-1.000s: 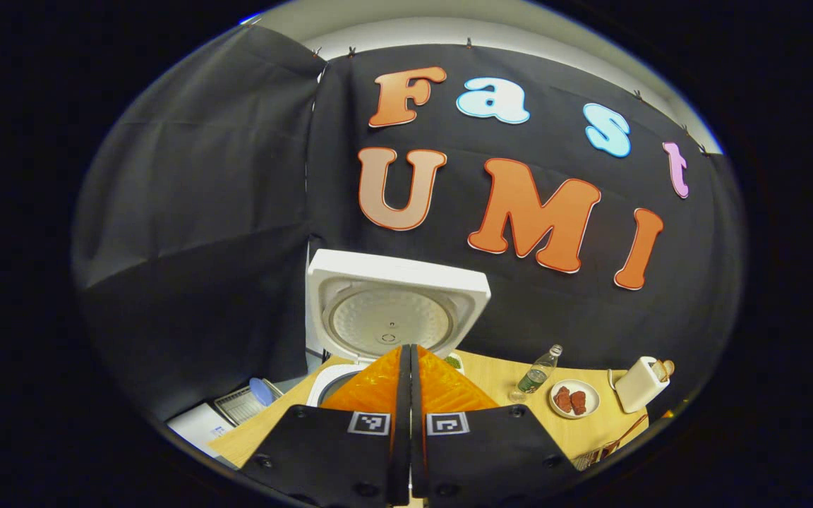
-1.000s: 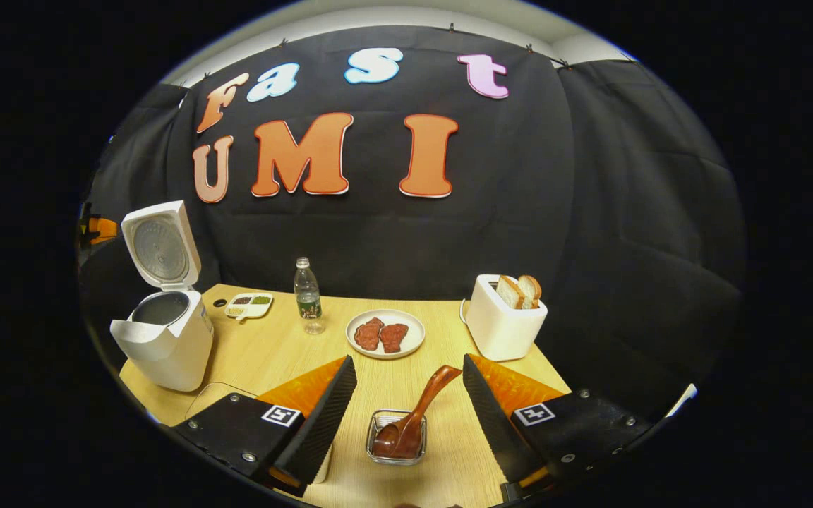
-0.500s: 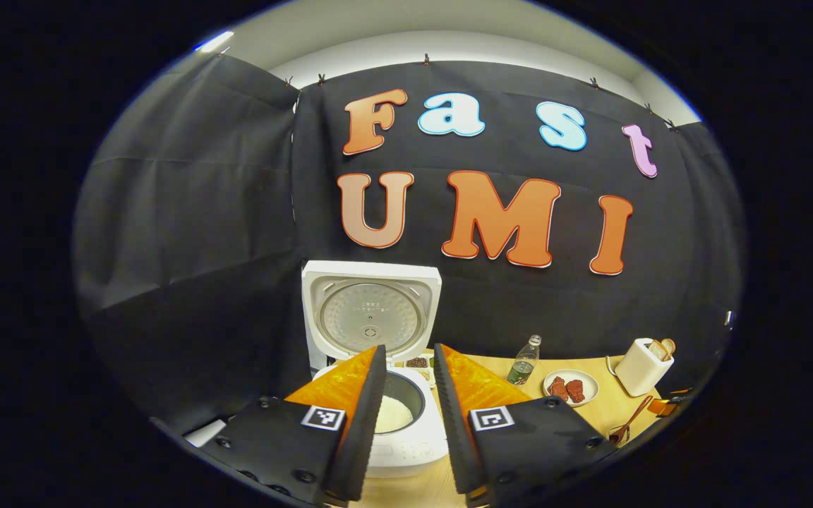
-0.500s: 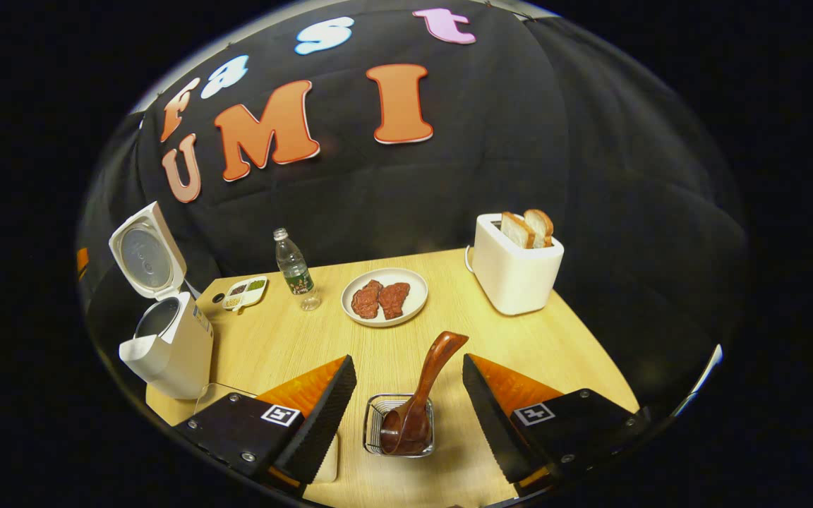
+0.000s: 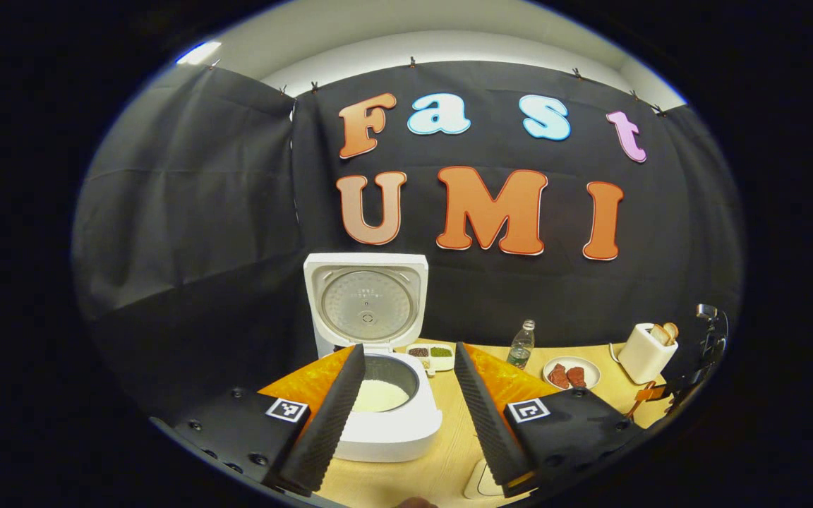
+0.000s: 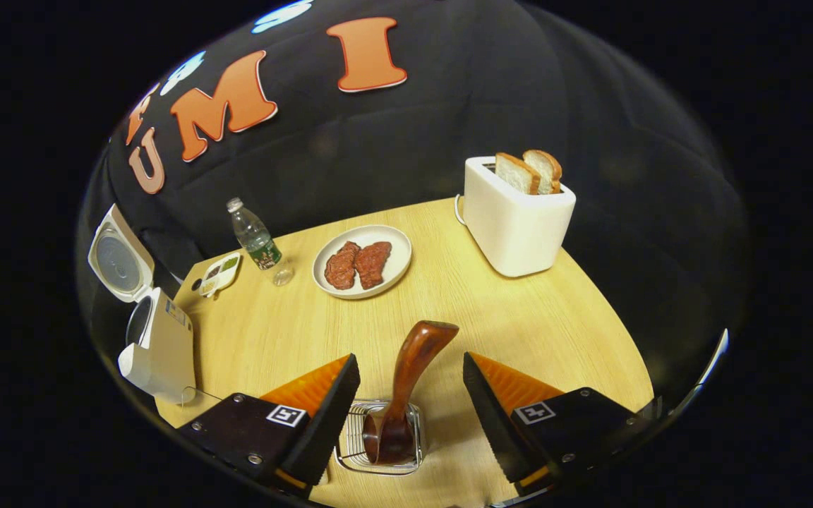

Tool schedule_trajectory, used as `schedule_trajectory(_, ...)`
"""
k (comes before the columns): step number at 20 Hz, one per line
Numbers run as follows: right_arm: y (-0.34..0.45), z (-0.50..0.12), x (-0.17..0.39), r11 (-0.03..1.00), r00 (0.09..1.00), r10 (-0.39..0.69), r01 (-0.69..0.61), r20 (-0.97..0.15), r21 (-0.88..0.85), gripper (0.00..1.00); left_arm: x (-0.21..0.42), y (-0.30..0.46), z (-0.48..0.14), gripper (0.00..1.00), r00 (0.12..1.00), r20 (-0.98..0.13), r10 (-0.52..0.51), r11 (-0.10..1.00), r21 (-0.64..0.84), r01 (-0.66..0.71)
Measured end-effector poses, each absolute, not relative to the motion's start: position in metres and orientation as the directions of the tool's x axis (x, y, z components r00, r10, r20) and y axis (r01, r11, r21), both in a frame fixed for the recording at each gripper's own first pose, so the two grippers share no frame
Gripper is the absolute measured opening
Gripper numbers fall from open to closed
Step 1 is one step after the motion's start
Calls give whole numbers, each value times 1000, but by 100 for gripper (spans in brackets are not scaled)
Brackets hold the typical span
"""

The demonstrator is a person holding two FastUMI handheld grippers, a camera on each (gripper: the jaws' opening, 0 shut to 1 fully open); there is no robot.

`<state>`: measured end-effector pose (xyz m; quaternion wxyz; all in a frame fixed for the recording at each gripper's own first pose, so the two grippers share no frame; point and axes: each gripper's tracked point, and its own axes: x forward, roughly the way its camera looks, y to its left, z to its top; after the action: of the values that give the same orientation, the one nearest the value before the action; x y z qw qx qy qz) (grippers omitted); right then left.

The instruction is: Close the left gripper, press the button to open the rice cooker; take a wooden spoon from the chopstick holder with the right hand, scoop a spoonful of rice and pour it into the rice cooker, then put the wooden spoon back into the chopstick holder.

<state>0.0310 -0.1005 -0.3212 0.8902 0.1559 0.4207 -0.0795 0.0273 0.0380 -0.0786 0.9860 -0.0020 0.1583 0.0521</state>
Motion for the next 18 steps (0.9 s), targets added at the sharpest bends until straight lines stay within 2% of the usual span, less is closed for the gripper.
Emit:
schedule_trajectory(4, -99, -337, 45, 927, 607, 23, 285, -795, 244, 86, 14, 20, -79, 88, 941, -321, 107, 993, 74, -87)
schedule_trajectory(6, -96, -344, 49, 925, 586, 41, 284, -809, 253, 76, 12, 12, -82, 88, 941, -325, 100, 993, 92, -73)
schedule_trajectory(7, -93, -346, 49, 922, 576, 52, 286, -816, 260, 63, 11, 6, -83, 88, 940, -327, 94, 993, 94, -67)
schedule_trajectory(10, -90, -350, 52, 906, 564, 54, 319, -824, 278, 45, 12, 0, -86, 88, 939, -336, 79, 994, 100, -48)
schedule_trajectory(11, -89, -348, 52, 894, 566, 67, 332, -821, 301, 35, 12, -1, -87, 87, 938, -337, 77, 994, 102, -45)
schedule_trajectory(15, -86, -339, 47, 847, 610, 79, 377, -789, 376, 26, 14, -4, -92, 88, 936, -345, 64, 994, 104, -29)
schedule_trajectory(18, -86, -327, 36, 811, 650, 76, 401, -756, 427, 25, 19, -4, -96, 88, 935, -349, 56, 994, 108, -19)
